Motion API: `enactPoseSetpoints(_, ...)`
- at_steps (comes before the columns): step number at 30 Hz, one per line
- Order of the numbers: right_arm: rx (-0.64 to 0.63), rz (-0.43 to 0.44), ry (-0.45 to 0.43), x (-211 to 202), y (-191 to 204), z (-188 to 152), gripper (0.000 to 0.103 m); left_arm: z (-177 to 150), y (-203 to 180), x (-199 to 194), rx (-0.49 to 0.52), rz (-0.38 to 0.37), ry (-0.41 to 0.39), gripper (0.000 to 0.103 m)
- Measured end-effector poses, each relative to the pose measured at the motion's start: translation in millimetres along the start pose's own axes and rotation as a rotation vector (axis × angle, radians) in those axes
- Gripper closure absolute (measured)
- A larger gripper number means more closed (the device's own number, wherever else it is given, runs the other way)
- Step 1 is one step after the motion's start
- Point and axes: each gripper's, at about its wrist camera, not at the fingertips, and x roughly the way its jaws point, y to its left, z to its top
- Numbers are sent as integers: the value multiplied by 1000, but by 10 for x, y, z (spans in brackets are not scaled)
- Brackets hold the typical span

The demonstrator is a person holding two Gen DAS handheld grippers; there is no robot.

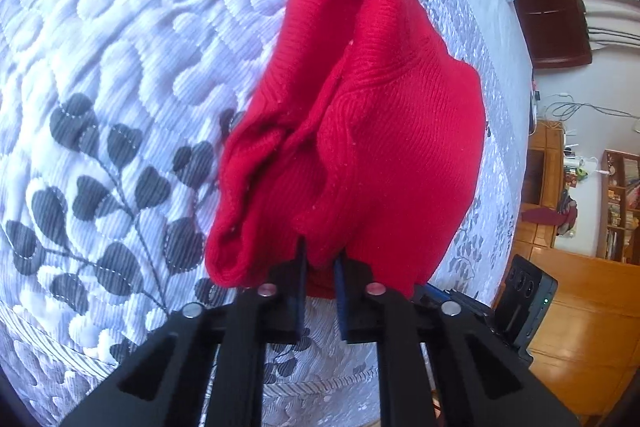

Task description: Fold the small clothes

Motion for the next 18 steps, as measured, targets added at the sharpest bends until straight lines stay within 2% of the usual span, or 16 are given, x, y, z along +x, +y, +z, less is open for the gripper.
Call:
enactPoseSetpoints(2,-1,1,0,-12,0,-2,89,-5,-36,-48,1,-5,-22,96)
enactPoseSetpoints(5,-6,36,-1,-73,45,-14,90,-28,-127,-378,53,-29,-125,97)
enactPoseSetpoints(6,-11,55,-4,-101,100,-20,95,-48,-142,-515,71,-30,-161,97)
enactPoseSetpoints(8,-25,52,-11,-127,188,-19,99,-82,-122,-738,95,-3,-210,98)
enactPoseSetpoints(10,-9,30,0,-90,206,-10,101,-84,-23,-725,95,27,-198,98)
enactPoseSetpoints(12,-2,-23,19,-16,163,5,101,-60,153,-425,77,79,-106,97)
enactPoseSetpoints(14,4,-60,33,36,108,4,101,-59,252,-162,96,66,-25,96)
enactPoseSetpoints(15,7,-52,38,43,83,-6,98,-54,232,-157,119,68,-35,95)
enactPoseSetpoints(17,1,-44,35,-10,51,-6,95,-36,170,-272,142,51,-37,84)
enactPoseSetpoints(18,-4,-50,20,-73,35,14,93,-28,134,-331,150,42,-38,68)
